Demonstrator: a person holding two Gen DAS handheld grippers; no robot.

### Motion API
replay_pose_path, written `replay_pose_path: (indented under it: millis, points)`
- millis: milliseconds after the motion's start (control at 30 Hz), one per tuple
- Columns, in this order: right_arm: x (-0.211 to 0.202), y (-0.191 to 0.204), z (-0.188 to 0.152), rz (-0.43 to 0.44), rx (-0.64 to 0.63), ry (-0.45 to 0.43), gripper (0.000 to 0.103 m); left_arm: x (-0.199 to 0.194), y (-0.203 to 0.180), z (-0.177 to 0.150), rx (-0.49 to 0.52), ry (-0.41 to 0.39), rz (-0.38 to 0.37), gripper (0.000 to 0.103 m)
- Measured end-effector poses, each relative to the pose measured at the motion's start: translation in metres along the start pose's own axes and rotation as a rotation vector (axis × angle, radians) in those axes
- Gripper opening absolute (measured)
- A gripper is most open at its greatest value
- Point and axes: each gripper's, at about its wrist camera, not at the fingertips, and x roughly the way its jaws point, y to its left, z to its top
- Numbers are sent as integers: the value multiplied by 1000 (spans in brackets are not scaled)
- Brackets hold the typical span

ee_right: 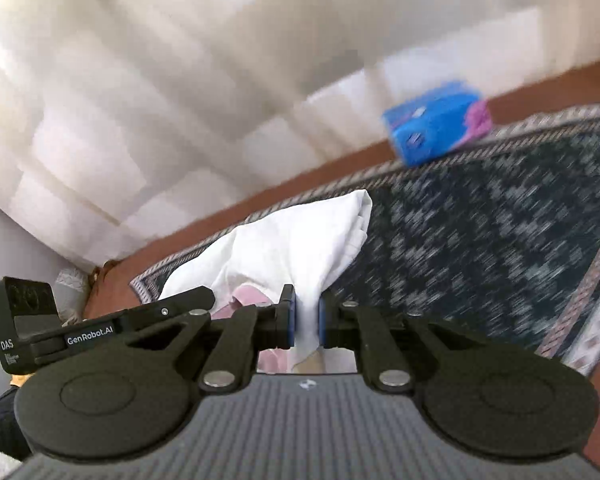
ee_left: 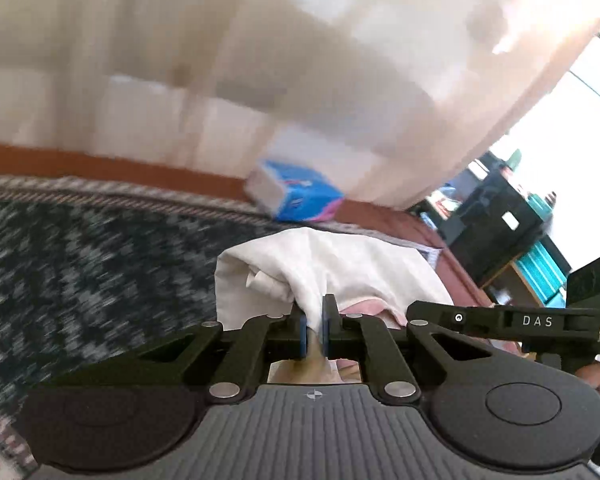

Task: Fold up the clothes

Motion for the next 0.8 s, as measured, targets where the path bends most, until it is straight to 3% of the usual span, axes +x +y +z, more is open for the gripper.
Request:
replay_pose_path:
  millis: [267, 567, 800]
  points:
    - [-47, -114, 64, -7, -36, -12, 12, 82, -107, 13, 57, -33, -12, 2]
    - [-99, -242, 135, -15, -75, -25, 12, 223, -223, 26, 63, 14, 52, 3]
    - [-87, -329, 176, -78, -36, -4, 12, 326, -250, 44, 77, 76, 94, 3]
